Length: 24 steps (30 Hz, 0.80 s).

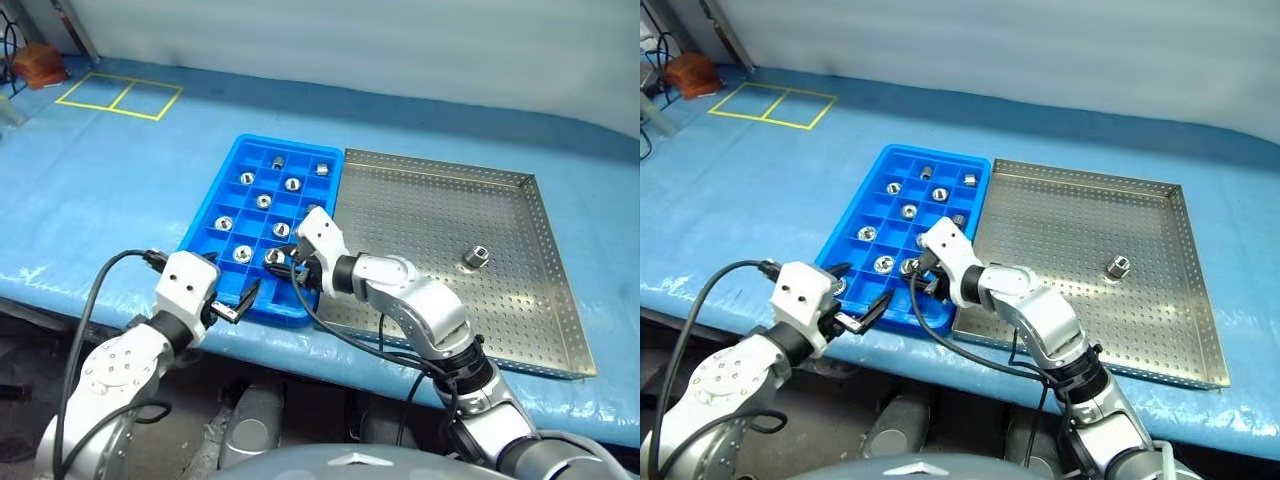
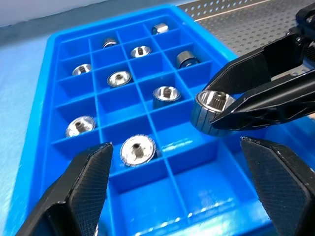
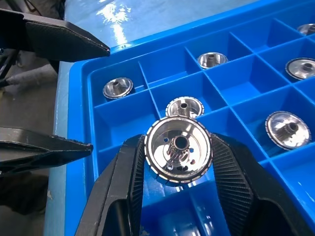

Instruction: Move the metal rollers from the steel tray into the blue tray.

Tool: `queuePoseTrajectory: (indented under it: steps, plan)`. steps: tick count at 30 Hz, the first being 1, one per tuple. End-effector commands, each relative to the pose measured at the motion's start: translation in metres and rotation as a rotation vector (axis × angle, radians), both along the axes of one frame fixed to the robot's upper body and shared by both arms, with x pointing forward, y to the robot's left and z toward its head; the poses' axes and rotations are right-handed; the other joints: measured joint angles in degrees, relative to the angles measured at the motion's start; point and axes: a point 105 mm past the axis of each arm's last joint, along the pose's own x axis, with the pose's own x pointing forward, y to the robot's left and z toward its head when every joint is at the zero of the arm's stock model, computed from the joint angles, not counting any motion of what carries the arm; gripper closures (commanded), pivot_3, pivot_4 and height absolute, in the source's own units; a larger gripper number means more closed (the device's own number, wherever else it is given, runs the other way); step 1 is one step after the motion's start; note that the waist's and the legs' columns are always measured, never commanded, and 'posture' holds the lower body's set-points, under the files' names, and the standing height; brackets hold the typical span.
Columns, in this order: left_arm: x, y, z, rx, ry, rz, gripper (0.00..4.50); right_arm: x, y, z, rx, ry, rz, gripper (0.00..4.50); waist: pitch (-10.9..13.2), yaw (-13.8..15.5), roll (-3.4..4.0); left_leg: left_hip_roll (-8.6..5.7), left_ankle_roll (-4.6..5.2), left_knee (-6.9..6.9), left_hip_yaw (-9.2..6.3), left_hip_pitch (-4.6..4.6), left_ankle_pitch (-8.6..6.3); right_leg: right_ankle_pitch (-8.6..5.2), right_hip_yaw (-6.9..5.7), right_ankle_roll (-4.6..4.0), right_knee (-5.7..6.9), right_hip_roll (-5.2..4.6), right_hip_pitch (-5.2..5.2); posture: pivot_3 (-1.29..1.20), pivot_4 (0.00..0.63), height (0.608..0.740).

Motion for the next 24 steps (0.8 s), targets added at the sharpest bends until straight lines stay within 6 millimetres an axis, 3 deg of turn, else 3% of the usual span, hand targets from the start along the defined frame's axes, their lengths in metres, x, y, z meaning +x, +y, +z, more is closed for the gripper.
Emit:
queuePoseTrajectory:
  steps: [1, 14, 18, 22, 24]
  plan:
    - [-0.006, -0.005, 0.012, 0.000, -0.041, -0.028, 0.00, -0.003, 0.009, 0.014, 0.038, -0.054, 0.044, 2.81, 0.0, 0.7, 0.00, 0.00, 0.00, 0.00, 0.00, 0.00, 0.00, 0.00, 0.00, 0.00, -0.01, 0.00, -0.01, 0.49, 0.150, 0.740]
    - [-0.012, -0.003, -0.002, 0.011, 0.033, -0.039, 0.00, -0.005, 0.007, -0.010, -0.034, 0.017, 0.029, 2.81, 0.0, 2.8, 0.00, 0.06, -0.16, -0.03, 0.01, -0.07, -0.09, -0.05, -0.09, -0.06, -0.05, 0.00, -0.09, 0.48, 0.150, 0.740]
    - [-0.010, -0.005, -0.002, 0.006, 0.031, -0.053, 0.00, -0.005, 0.005, -0.009, -0.044, -0.006, 0.032, 1.50, 0.0, 3.1, 0.00, 0.07, -0.20, -0.03, 0.02, -0.07, -0.12, -0.05, -0.10, -0.06, -0.06, 0.00, -0.11, 0.47, 0.150, 0.740]
    - [-0.006, -0.010, 0.000, -0.004, 0.019, -0.077, 0.00, -0.003, 0.001, 0.014, 0.051, -0.055, -0.003, 0.23, 0.0, 3.3, 0.00, 0.09, -0.24, -0.03, 0.01, -0.08, -0.15, -0.07, -0.13, -0.09, -0.07, 0.00, -0.11, 0.46, 0.150, 0.740]
    - [-0.004, -0.017, 0.002, -0.021, 0.003, -0.105, 0.00, 0.003, -0.008, 0.033, 0.131, -0.086, -0.066, 0.23, 0.0, 3.6, 0.00, 0.11, -0.25, -0.03, 0.01, -0.10, -0.15, -0.08, -0.15, -0.10, -0.07, 0.01, -0.12, 0.45, 0.150, 0.740]
